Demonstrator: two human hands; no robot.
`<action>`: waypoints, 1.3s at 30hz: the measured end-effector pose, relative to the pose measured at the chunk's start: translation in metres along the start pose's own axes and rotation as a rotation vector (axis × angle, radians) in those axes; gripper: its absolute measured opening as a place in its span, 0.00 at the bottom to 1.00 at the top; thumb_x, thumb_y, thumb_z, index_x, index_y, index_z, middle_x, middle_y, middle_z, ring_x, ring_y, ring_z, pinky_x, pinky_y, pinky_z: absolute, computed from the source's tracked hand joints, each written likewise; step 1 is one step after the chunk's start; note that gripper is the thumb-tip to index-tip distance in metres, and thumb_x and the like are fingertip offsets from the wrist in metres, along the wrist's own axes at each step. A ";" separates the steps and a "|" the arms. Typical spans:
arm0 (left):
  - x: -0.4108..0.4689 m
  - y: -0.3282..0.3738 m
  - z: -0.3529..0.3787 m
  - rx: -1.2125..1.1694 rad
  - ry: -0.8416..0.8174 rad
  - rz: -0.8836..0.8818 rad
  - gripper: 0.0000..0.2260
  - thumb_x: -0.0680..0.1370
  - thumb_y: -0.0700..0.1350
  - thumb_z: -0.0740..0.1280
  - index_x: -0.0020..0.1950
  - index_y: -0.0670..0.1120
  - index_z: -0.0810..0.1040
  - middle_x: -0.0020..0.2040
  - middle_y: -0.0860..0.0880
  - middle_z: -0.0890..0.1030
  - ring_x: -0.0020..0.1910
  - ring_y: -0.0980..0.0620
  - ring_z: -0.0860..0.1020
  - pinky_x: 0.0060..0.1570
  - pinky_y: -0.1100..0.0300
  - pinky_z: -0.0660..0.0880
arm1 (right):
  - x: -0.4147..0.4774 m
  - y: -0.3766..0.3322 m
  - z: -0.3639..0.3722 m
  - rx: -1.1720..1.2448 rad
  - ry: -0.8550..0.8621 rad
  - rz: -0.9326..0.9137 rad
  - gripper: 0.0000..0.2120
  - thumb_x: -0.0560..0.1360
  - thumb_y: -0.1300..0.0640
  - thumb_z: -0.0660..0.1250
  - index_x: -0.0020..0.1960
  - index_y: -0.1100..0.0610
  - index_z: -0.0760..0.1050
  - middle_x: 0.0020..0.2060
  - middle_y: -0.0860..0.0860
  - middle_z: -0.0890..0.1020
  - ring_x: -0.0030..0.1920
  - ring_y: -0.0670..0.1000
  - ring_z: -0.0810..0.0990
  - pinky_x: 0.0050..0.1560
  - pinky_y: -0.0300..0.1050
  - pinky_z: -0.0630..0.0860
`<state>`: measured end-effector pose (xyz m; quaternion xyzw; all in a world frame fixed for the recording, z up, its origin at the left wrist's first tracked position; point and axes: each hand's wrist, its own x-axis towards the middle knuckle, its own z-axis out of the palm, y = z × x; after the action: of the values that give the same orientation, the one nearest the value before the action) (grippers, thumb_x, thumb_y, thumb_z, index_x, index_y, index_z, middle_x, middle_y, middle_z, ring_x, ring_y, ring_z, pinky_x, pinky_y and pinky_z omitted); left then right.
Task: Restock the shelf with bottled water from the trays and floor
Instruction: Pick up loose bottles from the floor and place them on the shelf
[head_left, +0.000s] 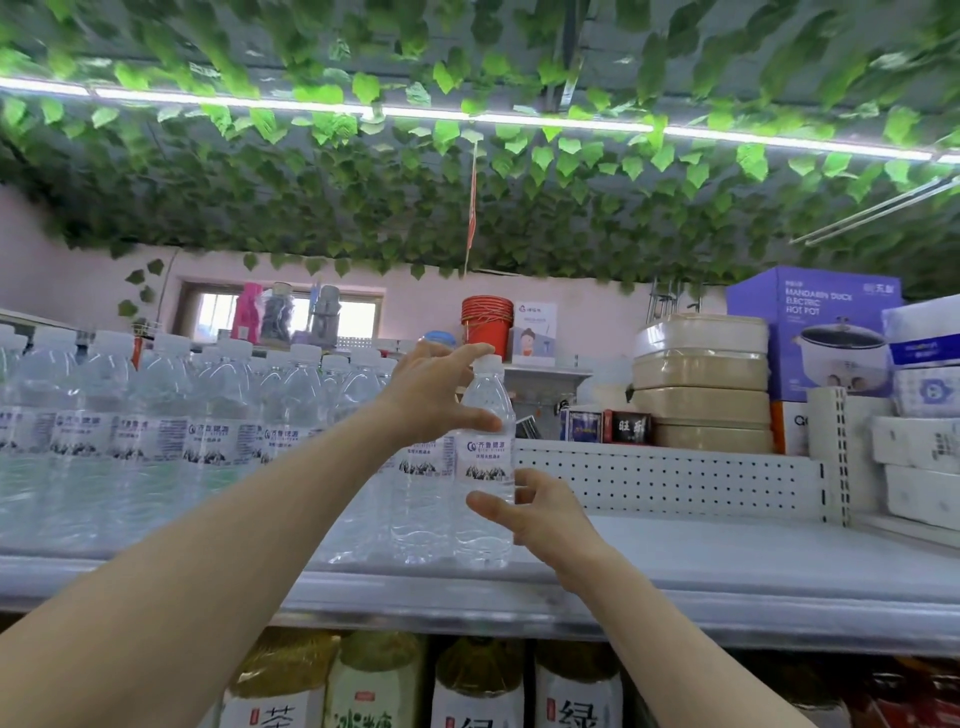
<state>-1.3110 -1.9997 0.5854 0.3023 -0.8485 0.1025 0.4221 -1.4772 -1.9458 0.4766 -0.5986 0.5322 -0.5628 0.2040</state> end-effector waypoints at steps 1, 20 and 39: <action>0.000 -0.001 0.001 0.011 -0.008 0.000 0.42 0.68 0.63 0.75 0.78 0.56 0.62 0.61 0.53 0.80 0.70 0.48 0.65 0.67 0.50 0.61 | 0.002 0.002 0.000 -0.016 0.012 0.004 0.22 0.69 0.45 0.80 0.58 0.49 0.78 0.50 0.48 0.85 0.51 0.48 0.84 0.47 0.42 0.78; 0.006 -0.009 0.013 0.107 -0.047 0.044 0.48 0.66 0.69 0.73 0.80 0.58 0.54 0.70 0.48 0.75 0.75 0.44 0.58 0.74 0.43 0.56 | -0.004 0.002 0.003 -0.134 0.122 0.040 0.23 0.68 0.42 0.80 0.56 0.50 0.76 0.50 0.51 0.83 0.52 0.50 0.83 0.53 0.50 0.84; -0.049 0.023 -0.022 0.158 -0.016 0.046 0.41 0.72 0.62 0.73 0.79 0.50 0.61 0.76 0.47 0.68 0.76 0.42 0.59 0.75 0.48 0.55 | -0.057 -0.060 -0.010 -0.753 0.273 0.090 0.37 0.76 0.38 0.71 0.77 0.55 0.65 0.74 0.52 0.72 0.72 0.56 0.72 0.69 0.54 0.70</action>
<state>-1.2881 -1.9512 0.5625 0.3157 -0.8480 0.1762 0.3875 -1.4502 -1.8719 0.5043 -0.5272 0.7492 -0.3932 -0.0776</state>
